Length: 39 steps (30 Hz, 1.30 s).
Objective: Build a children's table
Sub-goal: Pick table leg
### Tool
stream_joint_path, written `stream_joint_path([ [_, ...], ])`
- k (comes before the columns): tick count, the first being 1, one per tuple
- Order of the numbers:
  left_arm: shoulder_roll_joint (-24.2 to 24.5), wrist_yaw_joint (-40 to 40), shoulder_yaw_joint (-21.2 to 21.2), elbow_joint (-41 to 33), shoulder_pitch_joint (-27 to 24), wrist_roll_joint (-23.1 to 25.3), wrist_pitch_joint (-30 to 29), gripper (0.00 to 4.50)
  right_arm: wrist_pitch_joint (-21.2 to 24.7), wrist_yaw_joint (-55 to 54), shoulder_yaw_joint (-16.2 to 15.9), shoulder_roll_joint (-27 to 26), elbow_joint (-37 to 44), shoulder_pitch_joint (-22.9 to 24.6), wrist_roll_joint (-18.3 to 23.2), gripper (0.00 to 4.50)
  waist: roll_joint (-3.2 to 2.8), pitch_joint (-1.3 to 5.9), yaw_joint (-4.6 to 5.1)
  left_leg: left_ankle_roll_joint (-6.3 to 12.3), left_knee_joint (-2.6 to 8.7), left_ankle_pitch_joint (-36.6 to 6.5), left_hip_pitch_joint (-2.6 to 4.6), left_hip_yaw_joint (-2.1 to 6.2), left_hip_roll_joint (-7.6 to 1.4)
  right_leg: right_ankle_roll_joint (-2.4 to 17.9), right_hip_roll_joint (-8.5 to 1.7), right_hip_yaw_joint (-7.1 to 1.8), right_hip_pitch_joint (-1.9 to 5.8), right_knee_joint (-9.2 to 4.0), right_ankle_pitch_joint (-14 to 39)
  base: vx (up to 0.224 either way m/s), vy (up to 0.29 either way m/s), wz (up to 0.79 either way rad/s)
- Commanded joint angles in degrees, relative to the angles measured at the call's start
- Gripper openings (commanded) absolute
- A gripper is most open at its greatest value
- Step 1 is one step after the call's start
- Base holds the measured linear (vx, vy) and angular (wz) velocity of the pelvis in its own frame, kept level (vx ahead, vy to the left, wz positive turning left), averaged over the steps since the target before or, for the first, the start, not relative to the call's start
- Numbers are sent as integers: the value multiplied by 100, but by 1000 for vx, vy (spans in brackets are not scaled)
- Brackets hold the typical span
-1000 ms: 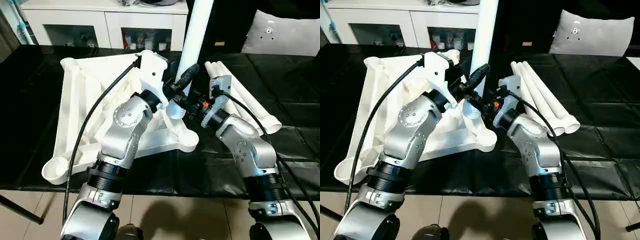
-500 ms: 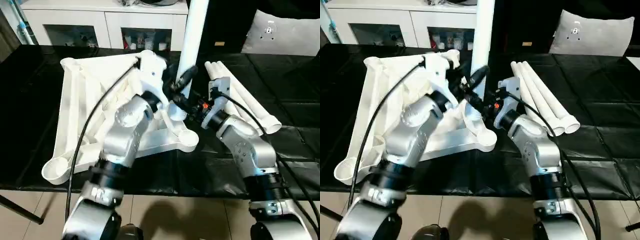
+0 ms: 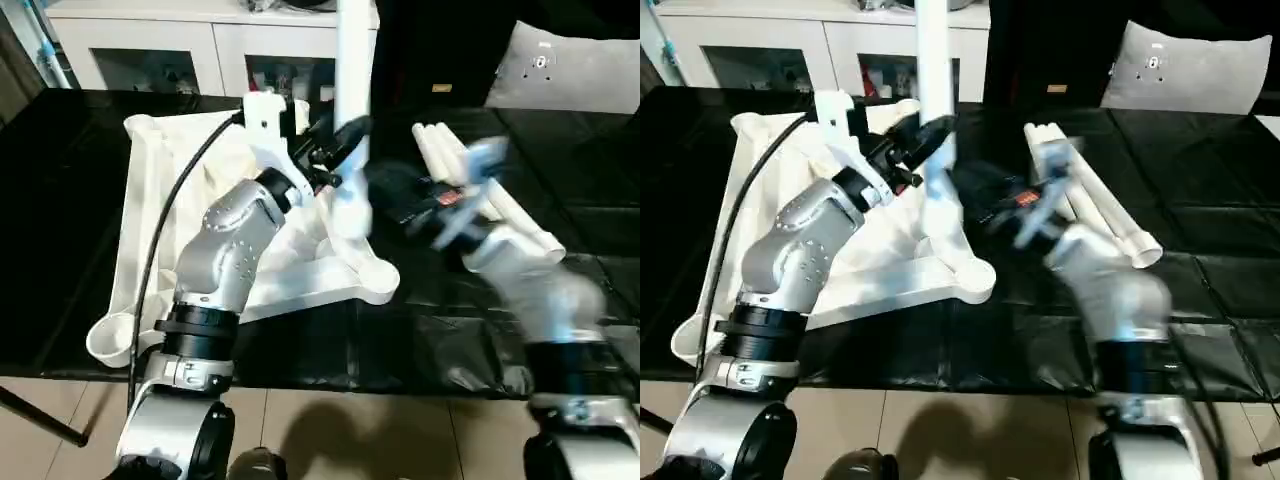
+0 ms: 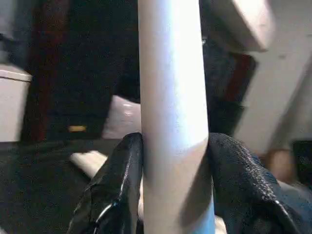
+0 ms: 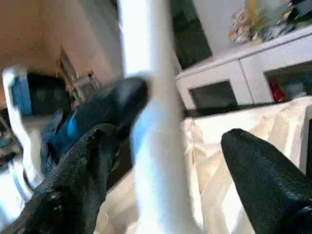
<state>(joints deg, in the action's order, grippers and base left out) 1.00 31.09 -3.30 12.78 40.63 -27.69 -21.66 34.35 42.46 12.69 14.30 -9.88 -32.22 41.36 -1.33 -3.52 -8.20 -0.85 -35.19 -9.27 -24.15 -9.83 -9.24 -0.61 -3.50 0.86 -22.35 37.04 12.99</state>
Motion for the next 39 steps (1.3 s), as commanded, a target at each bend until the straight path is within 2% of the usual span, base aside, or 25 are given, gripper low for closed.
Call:
stream_joint_path([
  [1, 72, 311, 140, -347, -20, -185, -142, 185, 204, 254, 16, 239, 100, -29, 119, 410, 95, 473, 7, 269, 345, -452, 215, 89, -330, 1412, -450, -141, 228, -396, -54, 0, 0, 0],
  [3, 131, 450, 261, -397, -41, -110, -103, 185, 150, 449, -171, 422, 191, 39, -103, 431, 104, 471, -4, 253, 346, -436, 208, 92, -338, 1342, -447, -144, 235, -406, -56, 0, 0, 0],
  [4, 131, 450, 261, -397, -41, -110, -103, 185, 150, 449, -171, 422, 191, 39, -103, 431, 106, 469, 4, 243, 347, -425, 202, 91, -337, 1329, -450, -146, 237, -402, -71, 0, 0, 0],
  [8, 239, 617, 554, -460, -32, 160, 110, 185, 233, 786, -581, 767, 438, 137, -365, 439, 93, 471, 10, 225, 353, -460, 213, 102, -343, 1265, -438, -149, 239, -410, -42, 0, 0, 0],
  [9, 239, 617, 554, -460, -32, 160, 110, 185, 233, 786, -581, 767, 438, 137, -365, 439, 96, 472, 17, 223, 355, -446, 209, 108, -344, 1250, -441, -148, 238, -409, -73, 0, 0, 0],
  [14, 298, 773, 822, -654, -113, 383, 264, 185, 218, 628, -865, 848, 327, 45, -672, 439, 101, 464, 26, 156, 360, -536, 218, 93, -347, 1308, -455, -153, 223, -424, 110, 0, 0, 0],
  [15, 275, 771, 876, -703, -134, 394, 276, 185, 140, 713, -1019, 879, 266, 54, -831, 439, 103, 462, 28, 141, 360, -551, 215, 97, -348, 1317, -448, -152, 224, -423, 113, 0, 0, 0],
  [16, 277, 778, 900, -712, -138, 398, 281, 185, 128, 741, -1060, 886, 254, 59, -854, 439, 118, 460, 31, 142, 362, -545, 216, 94, -351, 1320, -447, -153, 224, -420, 74, 0, 0, 0],
  [20, 306, 869, 1004, -766, -174, 435, 323, 185, 89, 800, -1238, 871, 249, 78, -963, 439, 113, 461, 24, 183, 358, -548, 217, 96, -350, 1306, -450, -158, 220, -419, 97, 0, 0, 0],
  [24, 325, 968, 1075, -819, -217, 449, 323, 185, 49, 748, -1272, 811, 173, 37, -998, 439, 120, 462, 26, 207, 353, -491, 208, 92, -344, 1336, -449, -157, 221, -406, 8, 0, 0, 0],
  [25, 329, 979, 1089, -833, -227, 455, 331, 185, 46, 748, -1272, 802, 163, 31, -1003, 409, 117, 461, 27, 207, 355, -504, 208, 94, -347, 1343, -454, -156, 223, -409, 20, 0, 0, 0],
  [29, 334, 1022, 1122, -849, -240, 458, 359, 185, 71, 758, -1251, 759, 126, 13, -976, 396, 110, 461, 35, 199, 356, -552, 216, 92, -348, 1337, -443, -157, 216, -416, 94, 0, 0, 0],
  [30, 337, 1034, 1136, -846, -242, 459, 370, 185, 92, 754, -1249, 754, 96, 6, -978, 372, 106, 460, 36, 193, 357, -557, 219, 92, -349, 1338, -442, -156, 214, -414, 79, 0, 0, 0],
  [33, 348, 1085, 1173, -855, -250, 459, 379, 185, 98, 721, -1214, 729, 41, -4, -984, 359, 105, 465, 37, 197, 352, -533, 216, 91, -344, 1351, -441, -156, 217, -409, 21, 0, 0, 0],
  [36, 359, 1165, 1220, -890, -274, 453, 374, 185, 151, 727, -1146, 690, 31, -14, -928, 323, 105, 466, 36, 202, 352, -511, 215, 89, -343, 1353, -443, -157, 221, -405, -17, 0, 0, 0],
  [39, 355, 1200, 1228, -886, -265, 439, 368, 185, 186, 751, -1147, 685, 39, -9, -916, 316, 98, 468, 34, 197, 352, -516, 220, 93, -349, 1358, -440, -155, 219, -401, -30, 0, 0, 0],
])
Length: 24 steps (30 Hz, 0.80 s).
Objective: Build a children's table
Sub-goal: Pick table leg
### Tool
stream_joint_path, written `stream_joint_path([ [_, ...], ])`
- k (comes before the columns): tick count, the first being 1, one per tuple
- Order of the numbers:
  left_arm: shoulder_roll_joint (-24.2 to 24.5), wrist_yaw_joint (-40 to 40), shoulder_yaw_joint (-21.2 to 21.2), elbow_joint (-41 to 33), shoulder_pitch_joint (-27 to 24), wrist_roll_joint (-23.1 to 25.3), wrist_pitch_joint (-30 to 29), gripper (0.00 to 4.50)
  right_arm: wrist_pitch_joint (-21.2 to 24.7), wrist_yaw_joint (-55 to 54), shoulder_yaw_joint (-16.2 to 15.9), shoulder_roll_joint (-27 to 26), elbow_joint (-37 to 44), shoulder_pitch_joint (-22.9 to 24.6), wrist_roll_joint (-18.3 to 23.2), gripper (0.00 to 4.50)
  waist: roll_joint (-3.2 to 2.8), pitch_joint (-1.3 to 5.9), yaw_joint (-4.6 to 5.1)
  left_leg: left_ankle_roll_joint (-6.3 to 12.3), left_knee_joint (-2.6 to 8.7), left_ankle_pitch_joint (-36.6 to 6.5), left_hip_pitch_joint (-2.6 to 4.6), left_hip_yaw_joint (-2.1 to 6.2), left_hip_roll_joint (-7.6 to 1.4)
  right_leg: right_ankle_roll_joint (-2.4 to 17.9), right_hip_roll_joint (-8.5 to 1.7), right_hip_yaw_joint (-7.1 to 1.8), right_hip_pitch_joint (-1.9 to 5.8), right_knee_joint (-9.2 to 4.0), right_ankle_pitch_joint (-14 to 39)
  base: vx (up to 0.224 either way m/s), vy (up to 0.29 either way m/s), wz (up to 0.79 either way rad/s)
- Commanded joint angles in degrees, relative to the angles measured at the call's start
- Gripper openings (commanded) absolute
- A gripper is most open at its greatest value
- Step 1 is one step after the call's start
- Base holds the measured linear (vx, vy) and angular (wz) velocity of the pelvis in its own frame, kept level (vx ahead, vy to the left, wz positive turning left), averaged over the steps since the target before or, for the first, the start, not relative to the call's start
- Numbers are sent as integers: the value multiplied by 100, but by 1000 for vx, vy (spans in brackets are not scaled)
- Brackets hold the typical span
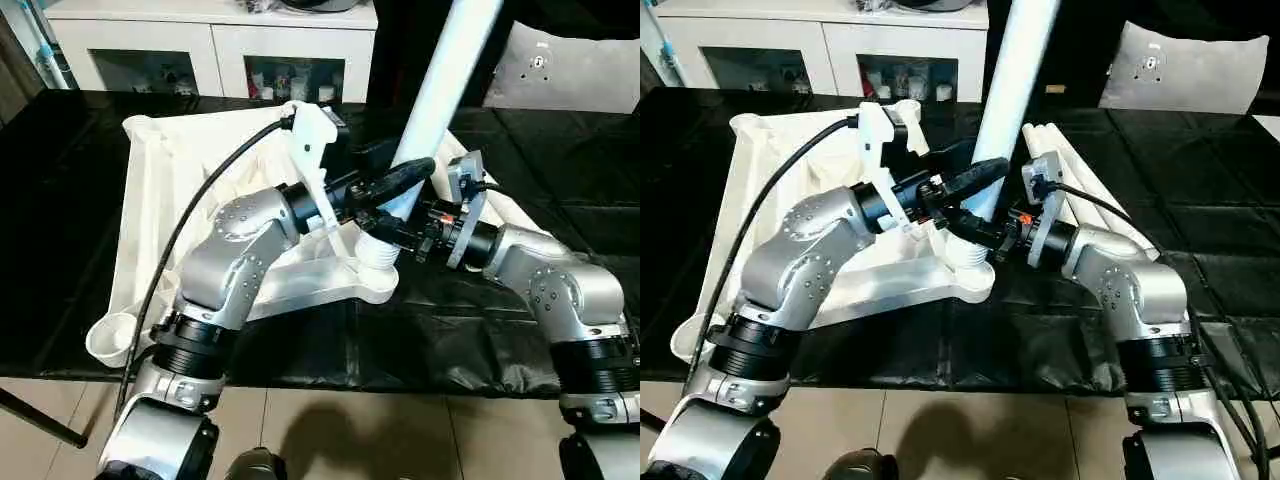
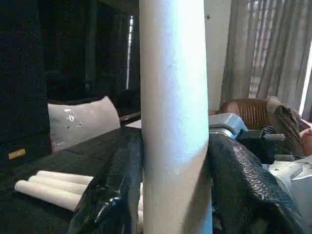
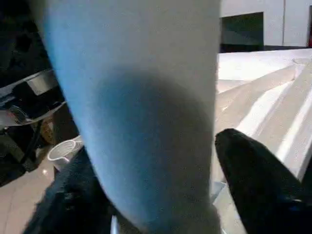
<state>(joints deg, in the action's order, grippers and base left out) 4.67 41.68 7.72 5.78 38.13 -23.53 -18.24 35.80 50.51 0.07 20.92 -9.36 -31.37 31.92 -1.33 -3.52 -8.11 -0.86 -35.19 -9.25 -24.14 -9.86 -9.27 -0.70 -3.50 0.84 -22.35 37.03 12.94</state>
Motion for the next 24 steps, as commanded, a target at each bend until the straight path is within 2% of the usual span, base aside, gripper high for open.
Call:
stream_joint_path([
  [1, -9, 149, 131, -191, -18, 20, 26, 185, 42, -53, 110, 18, -15, -90, 29, 290, 100, 465, 28, 195, 355, -531, 220, 96, -345, 1366, -437, -153, 217, -403, -11, 0, 0, 0],
  [4, 9, 177, 149, -212, -35, 7, 24, 185, 55, -41, 95, -9, -37, -71, 35, 279, 98, 468, 25, 180, 354, -548, 218, 96, -343, 1366, -444, -154, 220, -403, 6, 0, 0, 0],
  [6, 30, 195, 165, -211, -38, 27, 28, 185, 61, -104, 60, -11, -52, -64, -35, 247, 104, 469, 28, 178, 356, -531, 218, 97, -345, 1364, -443, -152, 219, -400, -3, 0, 0, 0],
  [15, 83, 86, 251, -240, -28, 145, -142, 184, -255, -346, -49, -237, 40, 30, -254, 203, 108, 465, 31, 162, 364, -554, 220, 95, -347, 1334, -446, -152, 208, -401, 85, 0, 0, 0],
  [16, 83, 86, 251, -240, -28, 145, -142, 240, -255, -346, -49, -237, 40, 30, -254, 201, 102, 465, 30, 153, 366, -550, 226, 96, -351, 1334, -445, -152, 202, -400, 82, 0, 0, 0],
  [19, 78, 182, 281, -380, -68, -10, -311, 257, -275, -555, -85, -328, -17, 19, -370, 197, 108, 464, 38, 135, 367, -525, 219, 93, -343, 1334, -443, -152, 199, -396, 57, 0, 0, 0],
  [21, 12, 319, 280, -648, -171, -311, -528, 290, -268, -686, -62, -428, -90, -2, -382, 196, 101, 464, 39, 125, 368, -554, 220, 92, -350, 1368, -451, -154, 200, -389, 58, 0, 0, 0],
  [24, -71, 423, 253, -881, -272, -622, -711, 311, -322, -765, -34, -504, -143, -10, -411, 195, 89, 456, 28, 68, 374, -613, 232, 85, -346, 1370, -439, -155, 186, -398, 153, 0, 0, 0],
])
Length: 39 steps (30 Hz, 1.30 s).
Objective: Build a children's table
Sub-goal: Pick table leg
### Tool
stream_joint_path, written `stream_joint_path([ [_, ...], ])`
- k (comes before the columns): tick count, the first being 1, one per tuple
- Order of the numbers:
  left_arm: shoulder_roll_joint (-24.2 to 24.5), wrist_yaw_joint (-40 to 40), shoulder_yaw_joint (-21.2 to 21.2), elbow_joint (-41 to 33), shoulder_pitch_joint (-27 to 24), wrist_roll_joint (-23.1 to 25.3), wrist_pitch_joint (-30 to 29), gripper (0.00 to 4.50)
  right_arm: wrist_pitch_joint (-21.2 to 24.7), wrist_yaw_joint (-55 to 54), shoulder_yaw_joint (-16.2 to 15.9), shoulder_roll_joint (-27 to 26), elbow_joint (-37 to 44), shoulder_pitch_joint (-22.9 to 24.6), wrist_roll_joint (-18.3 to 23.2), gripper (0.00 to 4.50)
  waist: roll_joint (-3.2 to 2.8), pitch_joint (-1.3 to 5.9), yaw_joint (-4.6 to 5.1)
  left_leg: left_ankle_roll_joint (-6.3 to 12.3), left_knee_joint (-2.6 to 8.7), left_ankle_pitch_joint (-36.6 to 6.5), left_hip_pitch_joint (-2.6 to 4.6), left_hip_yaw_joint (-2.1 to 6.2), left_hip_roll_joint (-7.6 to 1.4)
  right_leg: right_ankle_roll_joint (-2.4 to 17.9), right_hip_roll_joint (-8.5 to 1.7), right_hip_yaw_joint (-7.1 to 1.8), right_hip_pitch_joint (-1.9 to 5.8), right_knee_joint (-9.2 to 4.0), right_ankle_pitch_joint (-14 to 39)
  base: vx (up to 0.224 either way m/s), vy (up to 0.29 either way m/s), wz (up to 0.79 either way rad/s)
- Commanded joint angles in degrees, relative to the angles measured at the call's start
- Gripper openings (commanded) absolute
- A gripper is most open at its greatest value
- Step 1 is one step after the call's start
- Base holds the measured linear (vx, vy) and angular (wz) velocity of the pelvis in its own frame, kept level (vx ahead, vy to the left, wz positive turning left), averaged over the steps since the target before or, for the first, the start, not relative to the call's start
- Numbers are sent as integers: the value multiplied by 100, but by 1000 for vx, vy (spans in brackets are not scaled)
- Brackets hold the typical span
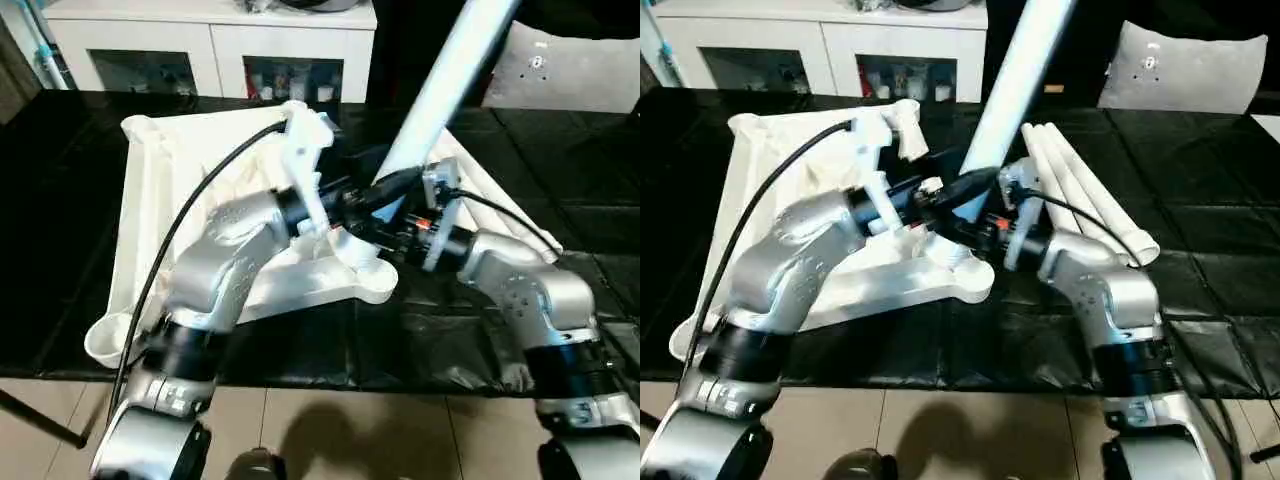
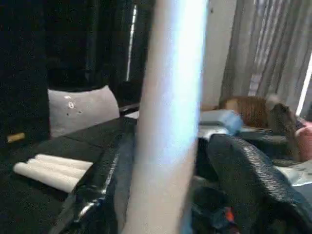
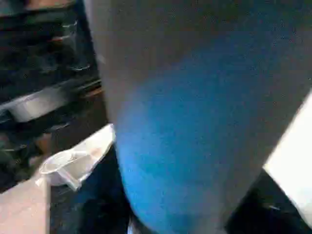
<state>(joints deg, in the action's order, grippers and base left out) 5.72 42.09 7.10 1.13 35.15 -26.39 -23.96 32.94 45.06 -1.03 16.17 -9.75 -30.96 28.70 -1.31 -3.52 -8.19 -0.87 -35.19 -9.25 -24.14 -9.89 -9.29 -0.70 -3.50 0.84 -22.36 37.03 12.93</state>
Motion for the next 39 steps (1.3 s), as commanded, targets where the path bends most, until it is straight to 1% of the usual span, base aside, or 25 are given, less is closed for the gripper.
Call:
stream_joint_path([
  [1, -219, 411, 290, -507, -15, -476, -199, 323, -51, -230, 80, -51, -121, -48, -101, 194, 80, 454, 22, 26, 383, -657, 244, 84, -347, 1384, -446, -157, 176, -413, 264, 0, 0, 0],
  [3, -323, 344, 184, -592, -52, -685, -275, 339, -63, -305, 118, -110, -133, -18, -96, 193, 83, 451, 27, -10, 382, -689, 229, 77, -345, 1424, -436, -159, 183, -402, 212, 0, 0, 0],
  [5, -379, 274, 86, -593, -51, -766, -277, 350, -151, -342, 155, -162, -127, 14, -89, 193, 106, 439, 46, 36, 389, -765, 211, 81, -333, 1353, -441, -164, 200, -429, 278, 0, 0, 0],
  [7, -394, 140, -88, -556, -39, -804, -295, 351, -410, -465, 219, -255, -117, 66, -155, 193, 56, 437, 52, -6, 391, -810, 202, 93, -328, 1257, -443, -170, 207, -437, 395, 0, 0, 0],
  [9, -347, 111, -117, -545, -52, -747, -304, 351, -397, -519, 214, -250, -102, 88, -193, 193, 75, 435, 75, -52, 400, -857, 212, 89, -331, 1186, -432, -173, 209, -460, 472, 0, 0, 0],
  [11, -88, -1, -166, -543, -129, -507, -398, 351, -346, -688, 186, -213, -28, 173, -305, 193, 21, 439, 94, -142, 416, -903, 231, 102, -329, 1107, -396, -167, 188, -457, 466, 0, 0, 0],
  [12, 3, -29, -154, -550, -159, -429, -438, 351, -341, -710, 187, -205, -4, 195, -314, 193, 28, 439, 109, -145, 422, -901, 228, 106, -329, 1092, -389, -166, 192, -450, 433, 0, 0, 0],
  [13, 208, -34, -82, -586, -243, -247, -485, 351, -381, -777, 217, -204, 41, 245, -337, 193, -31, 447, 112, -187, 425, -904, 227, 124, -329, 1076, -394, -160, 191, -432, 373, 0, 0, 0],
  [14, 514, 0, 70, -633, -373, 54, -493, 351, -441, -865, 268, -195, 102, 319, -372, 193, -12, 452, 143, -200, 434, -902, 226, 130, -332, 1033, -381, -158, 195, -435, 295, 0, 0, 0],
  [15, 514, 0, 70, -633, -373, 54, -493, 351, -441, -865, 268, -195, 102, 319, -372, 193, -12, 452, 155, -204, 439, -908, 226, 128, -330, 1012, -378, -156, 198, -429, 270, 0, 0, 0],
  [17, 1016, 75, 381, -754, -601, 493, -499, 351, -540, -1012, 347, -186, 225, 449, -471, 193, -35, 458, 178, -228, 441, -907, 236, 127, -331, 970, -380, -159, 185, -423, 220, 0, 0, 0],
  [18, 1016, 75, 381, -754, -601, 493, -499, 351, -540, -1012, 347, -186, 225, 449, -471, 193, -34, 457, 190, -242, 439, -927, 240, 117, -322, 983, -372, -158, 178, -420, 229, 0, 0, 0],
  [19, 1342, 116, 626, -868, -791, 735, -576, 351, -626, -1090, 360, -147, 348, 573, -546, 193, -55, 453, 182, -271, 446, -990, 261, 115, -333, 1010, -374, -159, 163, -433, 268, 0, 0, 0],
  [22, 1640, 13, 936, -999, -1082, 939, -889, 351, -662, -1205, 332, -55, 578, 813, -683, 193, -57, 428, 195, -352, 475, -1188, 258, 117, -339, 1022, -372, -163, 147, -432, 408, 0, 0, 0],
  [23, 1717, -41, 1057, -1006, -1170, 1022, -969, 322, -640, -1212, 298, -5, 665, 899, -729, 193, -56, 426, 190, -375, 478, -1251, 264, 115, -336, 1006, -373, -169, 149, -444, 484, 0, 0, 0],
  [24, 1789, -101, 1201, -942, -1253, 1202, -930, 322, -604, -1281, 311, -12, 789, 999, -724, 193, -39, 417, 192, -381, 481, -1300, 265, 112, -331, 1000, -373, -173, 145, -454, 553, 0, 0, 0],
  [25, 1789, -101, 1201, -942, -1253, 1202, -930, 315, -604, -1281, 311, -12, 789, 999, -724, 193, -42, 408, 199, -381, 491, -1393, 259, 116, -325, 960, -380, -181, 144, -474, 726, 0, 0, 0],
  [28, 1865, -296, 1499, -551, -1345, 1743, -720, 300, -1129, -1630, 308, -167, 1080, 1255, -1020, 193, -36, 405, 206, -406, 497, -1483, 258, 118, -327, 868, -398, -196, 121, -513, 992, 0, 0, 0],
  [29, 1865, -296, 1500, -551, -1345, 1743, -719, 277, -1130, -1631, 308, -167, 1081, 1255, -1021, 193, -30, 415, 214, -418, 499, -1485, 258, 125, -322, 845, -404, -195, 125, -513, 1063, 0, 0, 0],
  [32, 1834, -356, 1614, -283, -1340, 2004, -526, 272, -1112, -1710, 172, -165, 1240, 1408, -1147, 193, -33, 399, 233, -411, 507, -1516, 249, 127, -322, 837, -382, -194, 112, -529, 1082, 0, 0, 0],
  [33, 1789, -417, 1629, -95, -1308, 2083, -429, 255, -800, -1586, 158, -146, 1378, 1477, -917, 193, -39, 403, 244, -406, 512, -1532, 250, 132, -321, 829, -384, -195, 115, -522, 1063, 0, 0, 0],
  [34, 1789, -417, 1629, -95, -1308, 2083, -429, 255, -800, -1586, 158, -146, 1378, 1477, -917, 193, -70, 405, 250, -388, 507, -1541, 258, 135, -314, 824, -373, -197, 113, -525, 1035, 0, 0, 0],
  [35, 1764, -481, 1634, 19, -1273, 2110, -374, 241, -559, -1484, 178, -138, 1493, 1523, -709, 193, -57, 407, 259, -358, 509, -1521, 248, 143, -315, 851, -376, -195, 130, -519, 919, 0, 0, 0],
  [36, 1753, -531, 1638, 158, -1212, 2163, -240, 231, -377, -1395, 199, -136, 1616, 1584, -528, 193, -83, 421, 252, -330, 499, -1490, 253, 141, -316, 864, -369, -194, 129, -518, 776, 0, 0, 0],
  [39, 1734, -451, 1578, 290, -1147, 2132, -247, 208, -441, -1374, 222, -141, 1694, 1672, -501, 193, -87, 429, 253, -346, 495, -1433, 237, 147, -324, 984, -391, -182, 136, -481, 575, 0, 0, 0],
])
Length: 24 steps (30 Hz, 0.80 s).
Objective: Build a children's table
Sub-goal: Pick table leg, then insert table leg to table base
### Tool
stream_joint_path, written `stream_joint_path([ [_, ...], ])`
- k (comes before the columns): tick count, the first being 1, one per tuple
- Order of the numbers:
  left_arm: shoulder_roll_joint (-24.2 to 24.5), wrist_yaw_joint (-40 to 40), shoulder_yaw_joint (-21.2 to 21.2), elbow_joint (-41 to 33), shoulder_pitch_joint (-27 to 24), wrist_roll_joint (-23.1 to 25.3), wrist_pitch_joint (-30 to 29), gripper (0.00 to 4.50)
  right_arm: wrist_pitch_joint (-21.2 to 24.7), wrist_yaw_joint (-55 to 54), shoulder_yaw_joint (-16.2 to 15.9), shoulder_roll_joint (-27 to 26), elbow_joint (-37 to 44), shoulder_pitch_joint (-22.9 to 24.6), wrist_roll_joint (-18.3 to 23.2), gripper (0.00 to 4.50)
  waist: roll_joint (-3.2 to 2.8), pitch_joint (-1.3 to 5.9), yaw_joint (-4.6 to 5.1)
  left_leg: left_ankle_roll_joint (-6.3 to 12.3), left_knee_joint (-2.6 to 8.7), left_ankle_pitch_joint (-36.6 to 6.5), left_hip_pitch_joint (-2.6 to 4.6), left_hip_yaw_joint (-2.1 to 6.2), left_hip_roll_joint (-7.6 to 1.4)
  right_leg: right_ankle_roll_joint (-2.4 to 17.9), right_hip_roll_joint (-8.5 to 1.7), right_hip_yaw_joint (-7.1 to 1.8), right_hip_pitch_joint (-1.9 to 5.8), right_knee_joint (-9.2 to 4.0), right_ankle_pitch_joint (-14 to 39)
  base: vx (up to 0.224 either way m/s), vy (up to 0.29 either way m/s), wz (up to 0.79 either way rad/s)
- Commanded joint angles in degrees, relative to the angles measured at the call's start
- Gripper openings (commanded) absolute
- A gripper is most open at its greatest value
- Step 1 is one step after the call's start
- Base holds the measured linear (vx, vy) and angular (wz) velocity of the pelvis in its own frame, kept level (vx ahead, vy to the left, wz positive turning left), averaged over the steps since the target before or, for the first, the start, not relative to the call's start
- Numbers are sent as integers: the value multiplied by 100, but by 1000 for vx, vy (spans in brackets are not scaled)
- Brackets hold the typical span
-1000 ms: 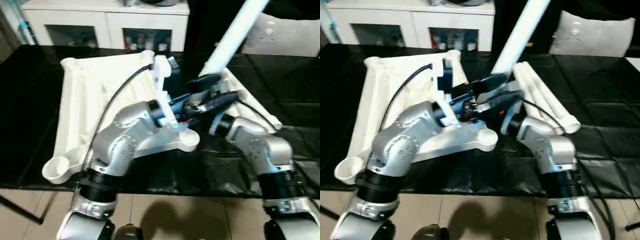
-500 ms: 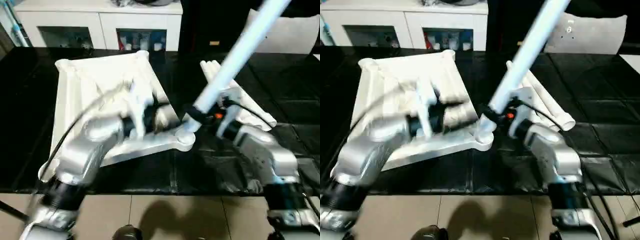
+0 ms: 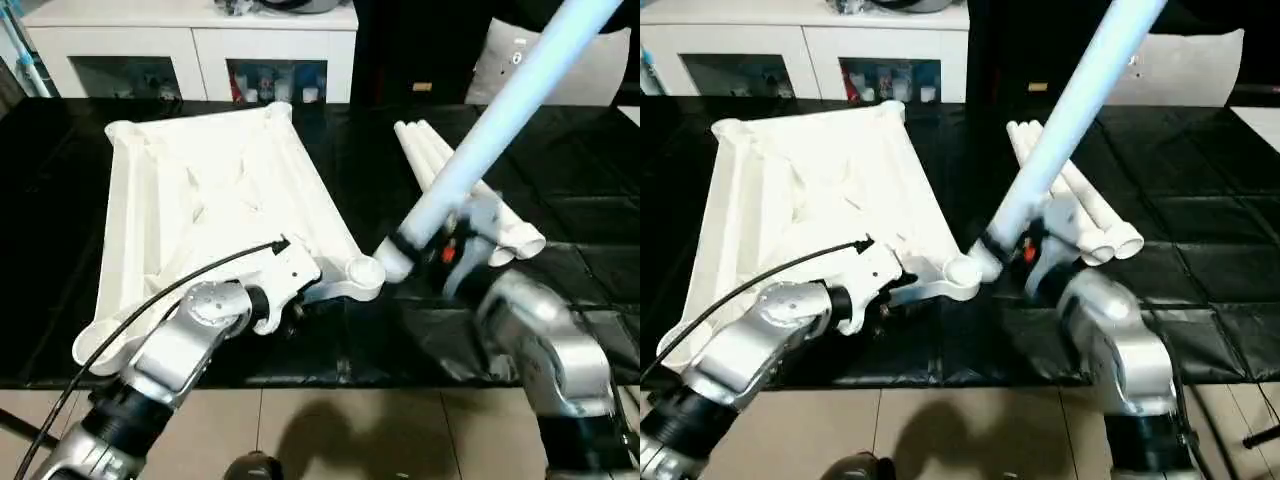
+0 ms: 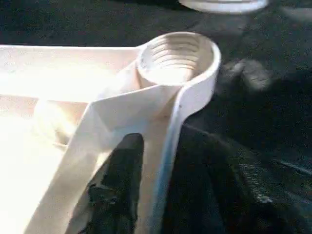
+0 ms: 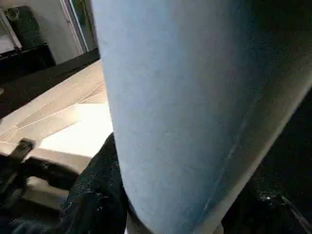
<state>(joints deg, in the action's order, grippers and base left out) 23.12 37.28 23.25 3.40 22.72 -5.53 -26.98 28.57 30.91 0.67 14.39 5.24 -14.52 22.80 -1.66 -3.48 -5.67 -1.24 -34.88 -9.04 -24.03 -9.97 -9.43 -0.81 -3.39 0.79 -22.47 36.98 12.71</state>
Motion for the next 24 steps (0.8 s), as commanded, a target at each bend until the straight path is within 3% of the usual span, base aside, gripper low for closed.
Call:
stream_joint_path([
  [1, -2, 50, -36, 90, 104, 56, 66, 208, 0, 39, 58, 37, 202, 39, 99, 193, -51, 423, -3, -307, 462, -1461, 231, 148, -309, 998, -398, -178, 139, -487, 606, 0, 0, 0],
  [3, 6, 116, -31, 176, 121, 101, 125, 189, 52, 24, 82, 28, 228, 65, 127, 193, -49, 419, 5, -312, 467, -1518, 234, 151, -307, 1013, -404, -179, 143, -491, 669, 0, 0, 0],
  [4, 4, 203, -59, 269, 147, 108, 186, 186, 115, 26, 124, -8, 253, 70, 203, 193, -112, 418, 4, -332, 467, -1569, 238, 158, -304, 1019, -403, -179, 134, -492, 715, 0, 0, 0],
  [8, 46, 366, -80, 561, 287, 93, 333, 146, 120, 144, 43, 59, 206, 6, 193, 193, -98, 415, 20, -339, 466, -1671, 235, 154, -292, 1012, -405, -183, 135, -516, 872, 0, 0, 0],
  [9, 67, 423, -68, 680, 354, 109, 383, 144, 79, 216, -8, 81, 197, -19, 184, 193, -129, 419, 9, -342, 463, -1687, 241, 157, -292, 999, -412, -186, 130, -523, 935, 0, 0, 0],
  [15, 72, 630, -42, 1027, 536, 194, 459, 104, -114, 485, -233, 212, 203, -86, 62, 193, -171, 437, 16, -292, 453, -1553, 223, 161, -302, 1045, -426, -185, 146, -501, 809, 0, 0, 0],
  [17, 81, 724, -40, 1049, 550, 172, 437, 89, -349, 409, -294, 204, 158, -118, -124, 193, -169, 439, 22, -295, 457, -1586, 222, 159, -306, 1065, -422, -178, 132, -503, 817, 0, 0, 0],
  [20, 132, 876, 56, 1166, 590, 226, 493, 64, -331, 516, -505, 347, 34, -215, -345, 193, -150, 442, 31, -291, 462, -1569, 226, 165, -301, 1095, -412, -172, 147, -488, 781, 0, 0, 0],
  [24, 138, 933, 69, 1269, 631, 278, 543, 28, -160, 607, -483, 386, -141, -389, -229, 193, -153, 444, 31, -254, 453, -1556, 225, 159, -306, 1151, -430, -179, 152, -491, 742, 0, 0, 0],
])
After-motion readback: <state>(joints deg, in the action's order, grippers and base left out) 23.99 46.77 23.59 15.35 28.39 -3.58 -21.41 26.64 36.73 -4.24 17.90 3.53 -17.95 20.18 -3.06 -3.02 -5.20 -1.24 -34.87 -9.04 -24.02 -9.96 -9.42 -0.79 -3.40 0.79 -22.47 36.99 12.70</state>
